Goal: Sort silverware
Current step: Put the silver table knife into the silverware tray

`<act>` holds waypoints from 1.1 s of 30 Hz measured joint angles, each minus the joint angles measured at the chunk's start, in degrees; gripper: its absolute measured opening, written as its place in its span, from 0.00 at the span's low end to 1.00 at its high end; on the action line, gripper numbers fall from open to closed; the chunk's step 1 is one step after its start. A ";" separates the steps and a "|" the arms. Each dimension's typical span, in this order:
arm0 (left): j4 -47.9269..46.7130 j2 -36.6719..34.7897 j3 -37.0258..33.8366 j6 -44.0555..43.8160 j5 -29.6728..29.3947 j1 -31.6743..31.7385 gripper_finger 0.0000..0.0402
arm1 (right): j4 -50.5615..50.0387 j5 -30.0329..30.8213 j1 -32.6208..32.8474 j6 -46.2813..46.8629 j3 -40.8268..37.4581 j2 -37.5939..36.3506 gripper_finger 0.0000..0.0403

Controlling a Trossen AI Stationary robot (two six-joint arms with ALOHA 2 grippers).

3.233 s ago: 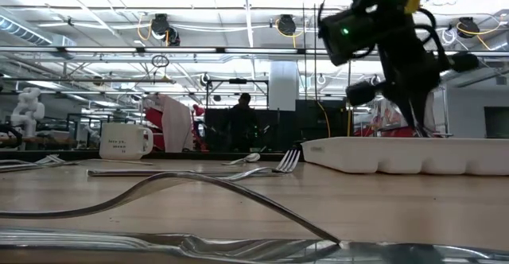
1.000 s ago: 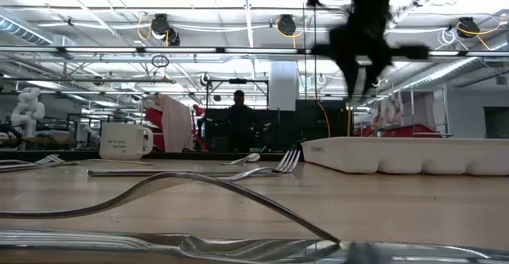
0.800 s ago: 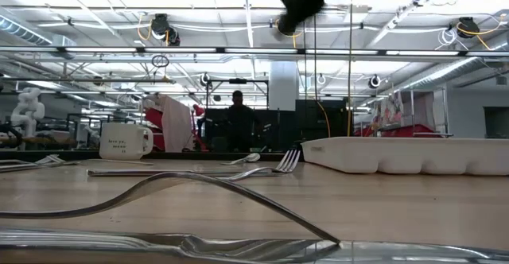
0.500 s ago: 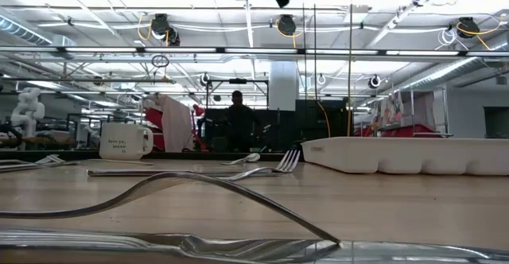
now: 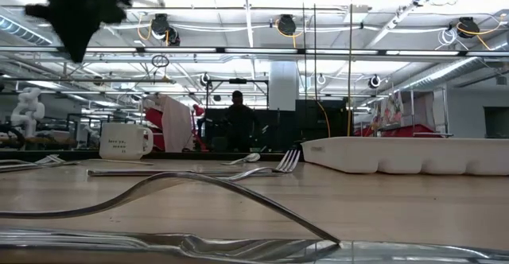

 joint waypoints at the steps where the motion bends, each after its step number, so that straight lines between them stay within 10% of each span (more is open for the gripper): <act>1: 1.71 -0.17 -2.69 -3.53 1.46 -1.17 0.00 | -0.66 -0.01 0.29 -0.02 0.00 -0.21 0.00; 16: 14.25 4.90 -15.87 -45.73 14.62 -24.34 0.00 | -7.64 0.17 1.69 -3.74 -0.02 -0.61 0.00; 33: 25.36 24.46 -15.91 -52.95 17.94 -32.08 0.00 | -10.66 -0.10 1.67 -6.90 -0.02 -0.61 0.00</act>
